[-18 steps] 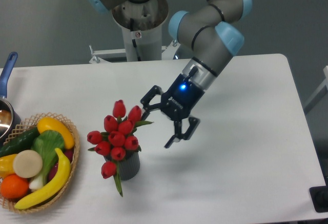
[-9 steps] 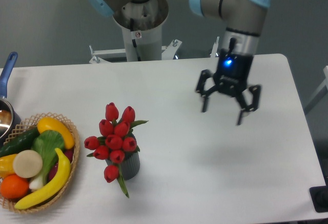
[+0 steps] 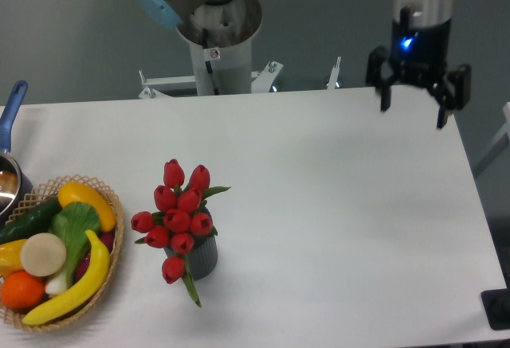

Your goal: Insert the flowers into the vase

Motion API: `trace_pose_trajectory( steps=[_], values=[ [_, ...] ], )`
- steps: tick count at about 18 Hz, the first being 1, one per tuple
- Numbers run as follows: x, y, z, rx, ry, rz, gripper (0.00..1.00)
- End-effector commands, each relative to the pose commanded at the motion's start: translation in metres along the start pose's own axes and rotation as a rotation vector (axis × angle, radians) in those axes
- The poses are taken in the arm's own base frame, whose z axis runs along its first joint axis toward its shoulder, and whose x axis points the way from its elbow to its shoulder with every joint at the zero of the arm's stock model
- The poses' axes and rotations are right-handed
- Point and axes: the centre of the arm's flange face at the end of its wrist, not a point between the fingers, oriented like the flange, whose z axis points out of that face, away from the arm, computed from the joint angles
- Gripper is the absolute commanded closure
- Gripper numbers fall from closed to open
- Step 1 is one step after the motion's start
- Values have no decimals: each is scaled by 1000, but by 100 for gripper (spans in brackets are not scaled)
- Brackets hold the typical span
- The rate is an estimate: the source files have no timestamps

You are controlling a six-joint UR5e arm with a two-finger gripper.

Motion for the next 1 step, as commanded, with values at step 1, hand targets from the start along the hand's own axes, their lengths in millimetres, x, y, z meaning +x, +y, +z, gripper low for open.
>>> trace_pose_trajectory(
  steps=[1],
  values=[
    [0, 3, 0, 6, -1, 6, 0]
  ],
)
